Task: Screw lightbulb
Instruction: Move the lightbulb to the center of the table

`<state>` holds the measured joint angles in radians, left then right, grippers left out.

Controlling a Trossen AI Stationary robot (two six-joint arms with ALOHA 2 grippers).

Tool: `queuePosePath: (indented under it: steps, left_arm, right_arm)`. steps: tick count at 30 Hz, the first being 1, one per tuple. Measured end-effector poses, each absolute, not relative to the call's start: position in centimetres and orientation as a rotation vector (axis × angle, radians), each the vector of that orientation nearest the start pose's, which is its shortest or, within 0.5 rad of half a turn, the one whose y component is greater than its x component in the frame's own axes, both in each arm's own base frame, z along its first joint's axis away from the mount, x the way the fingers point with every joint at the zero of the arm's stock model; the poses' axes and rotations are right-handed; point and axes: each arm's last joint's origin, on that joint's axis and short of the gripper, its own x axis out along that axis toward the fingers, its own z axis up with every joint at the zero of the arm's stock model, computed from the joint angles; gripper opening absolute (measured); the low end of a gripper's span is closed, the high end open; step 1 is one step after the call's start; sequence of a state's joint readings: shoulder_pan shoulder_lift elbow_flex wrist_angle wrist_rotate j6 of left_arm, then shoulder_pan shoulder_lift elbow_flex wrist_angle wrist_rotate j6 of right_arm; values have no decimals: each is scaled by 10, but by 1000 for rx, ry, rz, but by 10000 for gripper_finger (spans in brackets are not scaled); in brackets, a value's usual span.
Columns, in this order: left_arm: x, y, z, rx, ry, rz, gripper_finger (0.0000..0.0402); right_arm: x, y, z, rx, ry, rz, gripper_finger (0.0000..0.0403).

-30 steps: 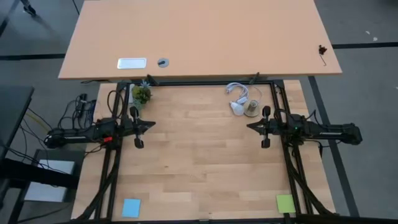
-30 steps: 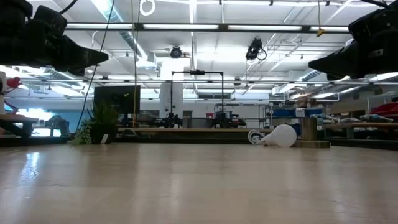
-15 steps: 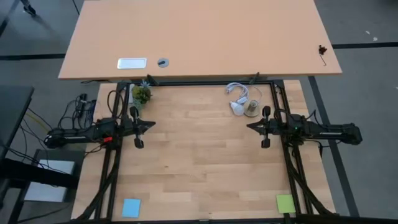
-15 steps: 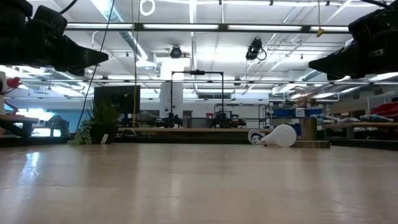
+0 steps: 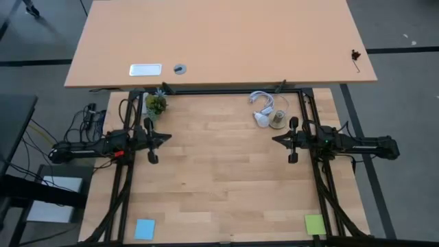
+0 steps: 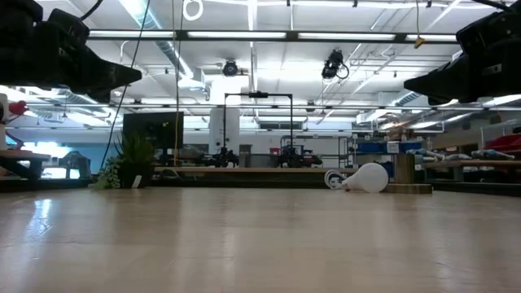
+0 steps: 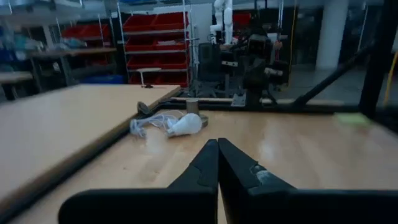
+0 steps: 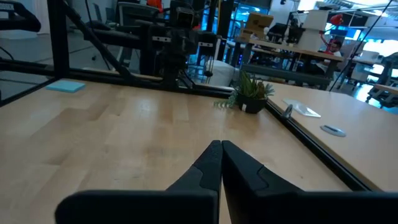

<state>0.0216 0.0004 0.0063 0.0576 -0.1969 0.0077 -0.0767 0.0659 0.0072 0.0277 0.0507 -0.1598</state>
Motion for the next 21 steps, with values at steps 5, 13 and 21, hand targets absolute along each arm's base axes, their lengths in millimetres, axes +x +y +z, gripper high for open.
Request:
queuePosePath:
  steps: [5,13,21]
  left_arm:
    - [99,6,173,-6,-76,152,6]
    - [114,5,177,-3,-20,126,6]
    - [145,6,184,-49,83,134,6]
  right_arm:
    - [101,-9,163,-159,41,-125,18]
    - [101,-9,163,-159,41,-125,19]
    - [101,-9,163,-159,41,-124,17]
